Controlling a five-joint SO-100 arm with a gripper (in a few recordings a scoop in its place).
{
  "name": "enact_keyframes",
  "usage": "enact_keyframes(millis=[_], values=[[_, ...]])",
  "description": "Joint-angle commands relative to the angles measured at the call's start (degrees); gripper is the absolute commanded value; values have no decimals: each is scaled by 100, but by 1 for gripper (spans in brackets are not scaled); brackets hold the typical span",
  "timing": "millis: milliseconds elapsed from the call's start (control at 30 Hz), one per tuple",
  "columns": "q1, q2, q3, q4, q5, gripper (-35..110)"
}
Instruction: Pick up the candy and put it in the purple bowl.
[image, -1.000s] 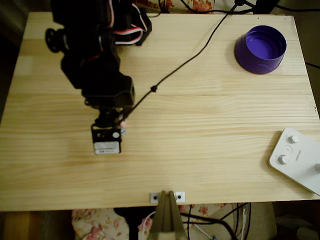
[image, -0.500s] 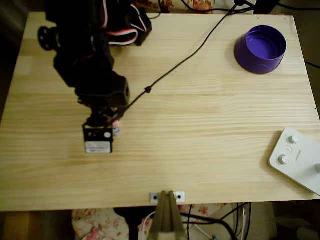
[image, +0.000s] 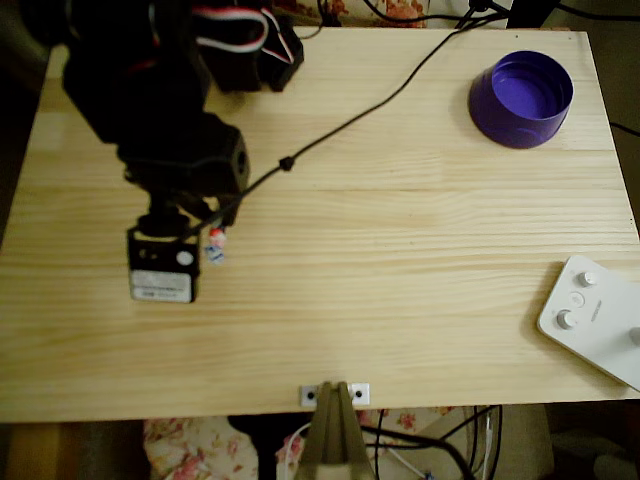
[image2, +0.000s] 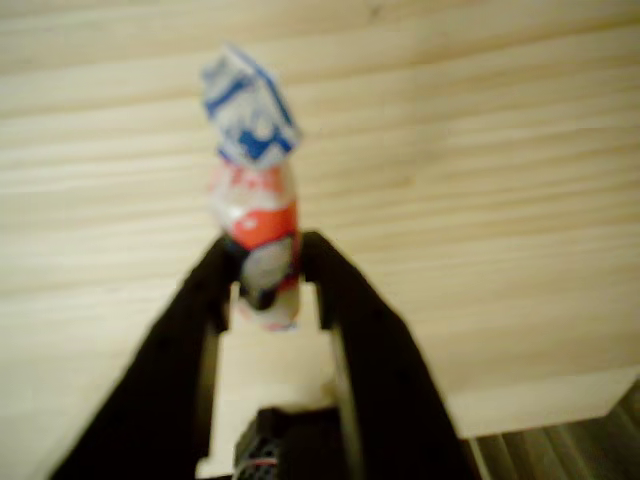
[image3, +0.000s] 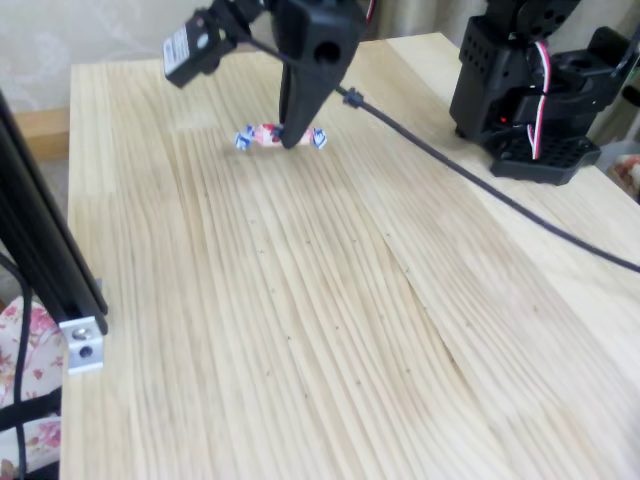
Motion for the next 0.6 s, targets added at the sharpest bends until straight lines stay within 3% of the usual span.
enact_keyframes(millis=[0, 300, 567], values=[[-26, 844, -896, 457, 229, -1], [-993, 2109, -949, 1521, 360, -1], [-2461, 3463, -879, 2241, 756, -1]])
